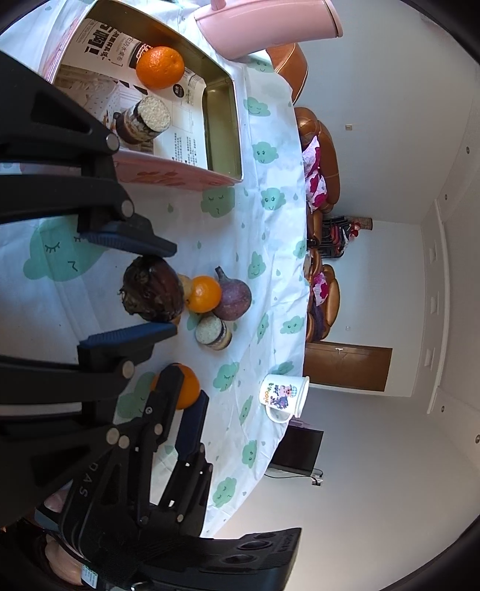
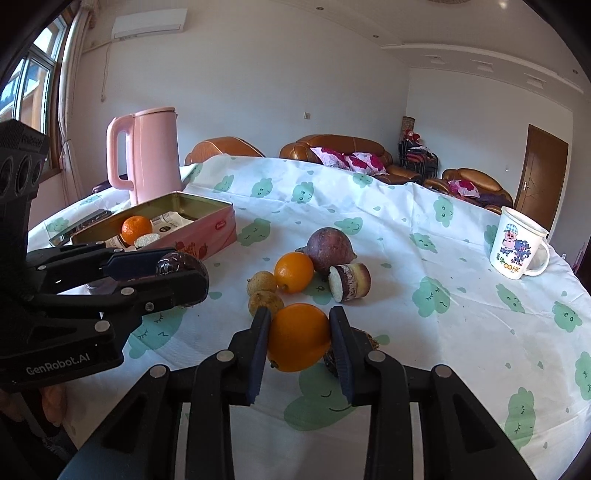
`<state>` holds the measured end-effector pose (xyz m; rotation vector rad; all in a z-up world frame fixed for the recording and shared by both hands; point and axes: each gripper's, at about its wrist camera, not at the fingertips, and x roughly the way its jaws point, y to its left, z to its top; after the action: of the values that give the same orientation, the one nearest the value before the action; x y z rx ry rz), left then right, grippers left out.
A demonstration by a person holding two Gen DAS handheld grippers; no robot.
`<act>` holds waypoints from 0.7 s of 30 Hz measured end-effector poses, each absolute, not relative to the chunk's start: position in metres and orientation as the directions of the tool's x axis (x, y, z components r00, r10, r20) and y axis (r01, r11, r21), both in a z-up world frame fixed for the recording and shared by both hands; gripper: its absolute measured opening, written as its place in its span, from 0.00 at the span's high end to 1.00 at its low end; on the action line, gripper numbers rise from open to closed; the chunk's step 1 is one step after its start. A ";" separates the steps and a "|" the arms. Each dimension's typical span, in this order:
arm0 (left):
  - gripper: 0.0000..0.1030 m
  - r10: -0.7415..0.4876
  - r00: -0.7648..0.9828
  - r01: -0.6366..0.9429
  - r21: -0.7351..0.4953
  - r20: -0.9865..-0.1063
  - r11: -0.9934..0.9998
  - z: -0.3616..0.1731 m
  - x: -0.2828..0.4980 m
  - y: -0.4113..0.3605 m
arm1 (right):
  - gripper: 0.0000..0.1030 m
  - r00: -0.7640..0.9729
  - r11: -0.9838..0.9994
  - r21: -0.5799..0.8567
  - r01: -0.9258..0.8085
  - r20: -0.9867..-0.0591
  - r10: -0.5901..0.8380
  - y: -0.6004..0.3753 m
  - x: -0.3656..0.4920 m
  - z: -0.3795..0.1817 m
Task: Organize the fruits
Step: 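Carry the passion fruit and orange into the tin box and open both tools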
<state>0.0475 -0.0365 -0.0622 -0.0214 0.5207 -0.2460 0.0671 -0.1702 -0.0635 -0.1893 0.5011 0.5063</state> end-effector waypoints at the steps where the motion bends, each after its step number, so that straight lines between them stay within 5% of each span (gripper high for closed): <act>1: 0.63 -0.235 0.843 0.225 -0.079 -0.485 0.971 -0.062 0.047 -0.036 | 0.67 0.761 0.860 -0.048 -0.509 -0.492 0.423 -0.171 0.066 -0.063; 21: 0.63 -0.209 0.897 0.213 -0.032 -0.389 0.976 -0.056 0.029 -0.040 | 0.67 0.798 0.847 -0.062 -0.528 -0.376 0.470 -0.180 0.050 -0.056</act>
<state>0.0290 -0.0404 -0.0557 0.0117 0.4014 -0.2184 0.0497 -0.1798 -0.0565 -0.1671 0.3593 0.5383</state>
